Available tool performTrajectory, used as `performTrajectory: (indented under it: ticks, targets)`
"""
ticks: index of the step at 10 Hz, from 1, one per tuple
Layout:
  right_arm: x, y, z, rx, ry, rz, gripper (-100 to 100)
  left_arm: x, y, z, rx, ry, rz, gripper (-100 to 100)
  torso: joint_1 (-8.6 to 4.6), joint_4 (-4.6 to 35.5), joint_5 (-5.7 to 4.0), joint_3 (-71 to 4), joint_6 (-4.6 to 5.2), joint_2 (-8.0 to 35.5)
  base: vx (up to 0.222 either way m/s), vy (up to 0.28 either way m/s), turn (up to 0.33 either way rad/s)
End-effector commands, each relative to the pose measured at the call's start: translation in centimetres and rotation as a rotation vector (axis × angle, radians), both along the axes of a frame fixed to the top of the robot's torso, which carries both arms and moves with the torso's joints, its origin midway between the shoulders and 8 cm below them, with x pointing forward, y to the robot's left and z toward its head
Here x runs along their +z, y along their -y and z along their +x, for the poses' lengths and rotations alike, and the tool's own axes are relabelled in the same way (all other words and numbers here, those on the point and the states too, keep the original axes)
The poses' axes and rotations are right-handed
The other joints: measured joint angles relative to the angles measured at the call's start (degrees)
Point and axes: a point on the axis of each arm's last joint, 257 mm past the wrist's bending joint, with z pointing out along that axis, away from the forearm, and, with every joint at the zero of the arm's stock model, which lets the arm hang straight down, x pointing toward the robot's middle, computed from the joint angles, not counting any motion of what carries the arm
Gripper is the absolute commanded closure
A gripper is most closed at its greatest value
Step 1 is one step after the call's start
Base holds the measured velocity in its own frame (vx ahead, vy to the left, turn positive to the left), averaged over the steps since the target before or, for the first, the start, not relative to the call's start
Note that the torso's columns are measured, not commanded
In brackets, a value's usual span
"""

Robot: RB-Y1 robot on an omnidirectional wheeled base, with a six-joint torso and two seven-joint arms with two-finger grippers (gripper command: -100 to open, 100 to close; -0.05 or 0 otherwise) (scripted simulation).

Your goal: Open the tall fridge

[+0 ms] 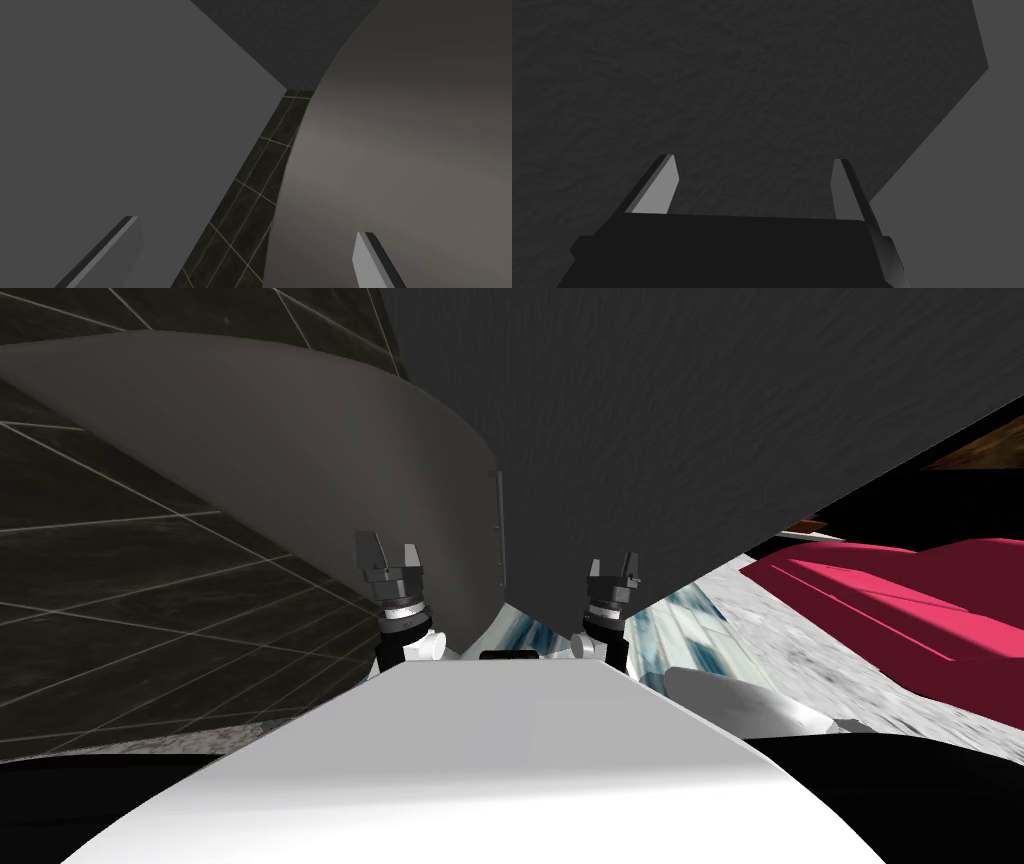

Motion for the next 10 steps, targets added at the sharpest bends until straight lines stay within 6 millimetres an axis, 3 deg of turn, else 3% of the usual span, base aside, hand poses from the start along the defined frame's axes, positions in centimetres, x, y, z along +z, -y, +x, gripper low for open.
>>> performTrajectory:
  ticks: [1, 9, 10]
  targets:
    - [0.0, 0.0, 0.0, 0.0, 0.0, 0.0, 0, 0.0, 0.0, 0.0, 0.0, 0.0, 0.0, 0, 0.0, 2.3, 0.0, -4.7, 0.0, 2.3, 0.0, 0.0, 0.0]
    - [0.02, 0.0, -0.01, 0.0, 0.0, 0.0, 0, 0.01, 0.0, -0.01, 0.0, 0.0, 0.0, 0, 0.0, 35.4, 0.0, -70.7, 0.0, 35.4, 0.0, 0.0, 0.0]
    - [0.02, 0.0, -0.01, 0.0, 0.0, 0.0, 0, -0.42, 0.5, 0.62, -0.017, -0.017, 0.035, -100, 0.0, 39.6, 0.0, -79.2, 0.0, 39.6, 0.0, 0.0, 0.0]
